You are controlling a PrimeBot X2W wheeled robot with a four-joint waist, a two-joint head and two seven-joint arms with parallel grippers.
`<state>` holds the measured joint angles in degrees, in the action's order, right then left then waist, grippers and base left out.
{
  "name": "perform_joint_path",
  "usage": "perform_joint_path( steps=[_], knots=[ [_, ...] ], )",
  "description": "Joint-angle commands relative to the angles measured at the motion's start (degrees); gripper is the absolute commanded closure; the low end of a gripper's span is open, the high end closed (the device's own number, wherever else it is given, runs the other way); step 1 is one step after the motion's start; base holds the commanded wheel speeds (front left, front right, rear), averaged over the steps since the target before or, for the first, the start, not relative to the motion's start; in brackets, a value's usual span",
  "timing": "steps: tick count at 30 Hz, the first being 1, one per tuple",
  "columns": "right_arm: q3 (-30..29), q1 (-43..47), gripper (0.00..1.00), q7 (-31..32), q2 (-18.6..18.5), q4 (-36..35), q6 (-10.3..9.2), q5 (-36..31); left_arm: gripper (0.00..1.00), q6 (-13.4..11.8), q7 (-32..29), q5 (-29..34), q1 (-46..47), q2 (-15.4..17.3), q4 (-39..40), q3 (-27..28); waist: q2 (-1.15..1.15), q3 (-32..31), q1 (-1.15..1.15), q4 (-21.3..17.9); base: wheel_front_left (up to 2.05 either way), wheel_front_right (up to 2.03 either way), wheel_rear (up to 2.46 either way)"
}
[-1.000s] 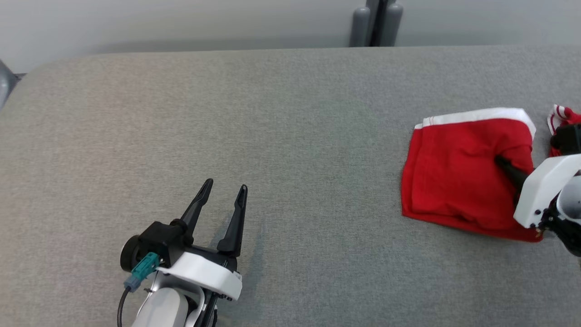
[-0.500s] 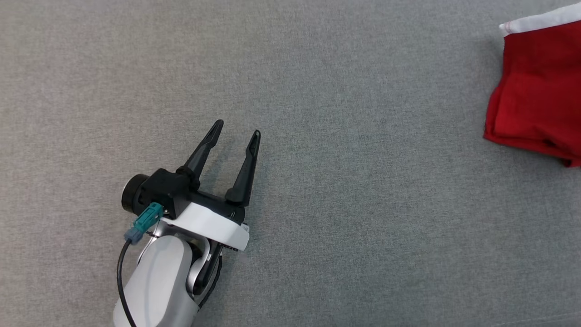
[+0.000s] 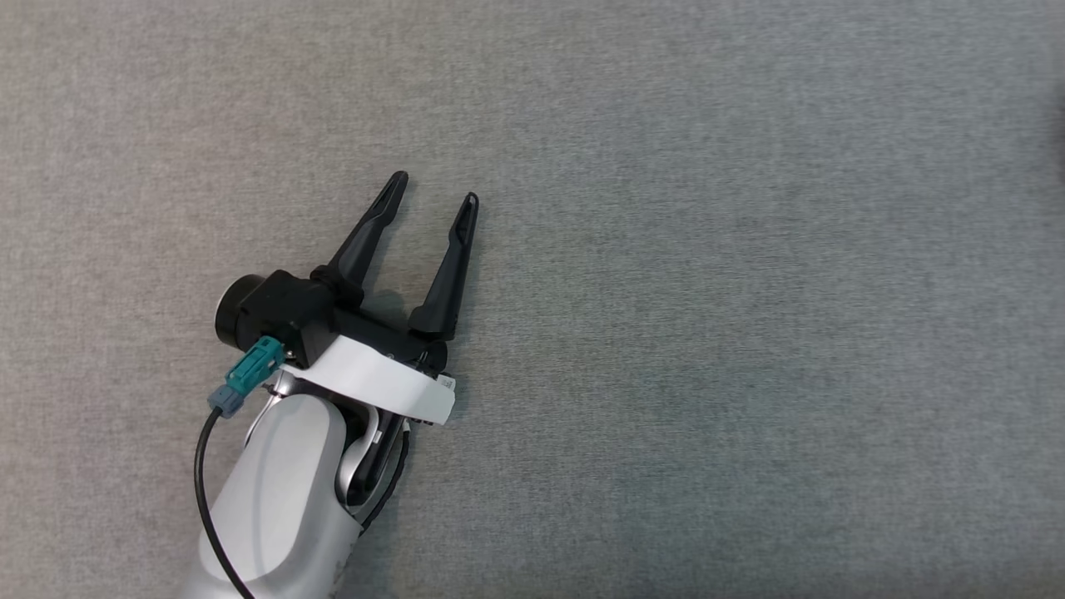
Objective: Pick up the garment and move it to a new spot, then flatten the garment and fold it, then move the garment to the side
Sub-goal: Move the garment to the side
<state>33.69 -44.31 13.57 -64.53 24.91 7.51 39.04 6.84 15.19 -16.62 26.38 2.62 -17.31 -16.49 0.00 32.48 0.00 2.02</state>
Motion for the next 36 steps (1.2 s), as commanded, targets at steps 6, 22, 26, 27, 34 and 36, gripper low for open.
perform_joint_path(
  steps=[6,22,26,27,34,36],
  knots=[
    [1.0,-1.1,1.00,-0.6,-1.3,3.1,-0.05,-2.4,0.00,0.2,-0.2,-0.1,-0.3,0.7,-1.3,0.3,0.00,0.8,0.00,1.7,0.00,0.00,0.00],
    [3.3,-3.7,0.00,1.1,4.3,13.7,-0.05,-10.9,0.00,-0.8,-0.1,-0.7,-5.9,0.4,-1.0,1.7,0.00,-11.2,0.00,0.3,0.00,0.00,0.00],
    [3.0,-4.2,0.00,0.2,5.9,15.1,-0.06,-11.6,0.00,-1.1,-0.1,-0.8,-7.8,0.4,-1.0,2.4,0.00,-14.4,0.00,0.0,0.00,0.00,0.00],
    [2.6,-4.4,0.00,-0.6,6.8,15.5,-0.05,-11.6,0.00,-1.3,-0.1,-0.8,-8.5,0.4,-1.0,2.7,0.00,-15.6,0.00,-0.1,0.00,0.00,0.00],
    [-1.0,-4.1,0.00,-8.1,14.4,15.9,-0.05,-10.5,0.00,-1.9,-0.1,0.1,-12.9,0.4,-0.2,6.1,0.00,-22.6,0.00,-0.7,0.00,0.00,0.00],
    [-2.5,-2.7,0.00,-10.3,17.7,15.7,-0.05,-9.0,0.00,-2.0,-0.1,0.5,-14.2,0.4,0.1,7.1,0.00,-24.5,0.00,-0.8,0.00,0.00,0.00]
  ],
)
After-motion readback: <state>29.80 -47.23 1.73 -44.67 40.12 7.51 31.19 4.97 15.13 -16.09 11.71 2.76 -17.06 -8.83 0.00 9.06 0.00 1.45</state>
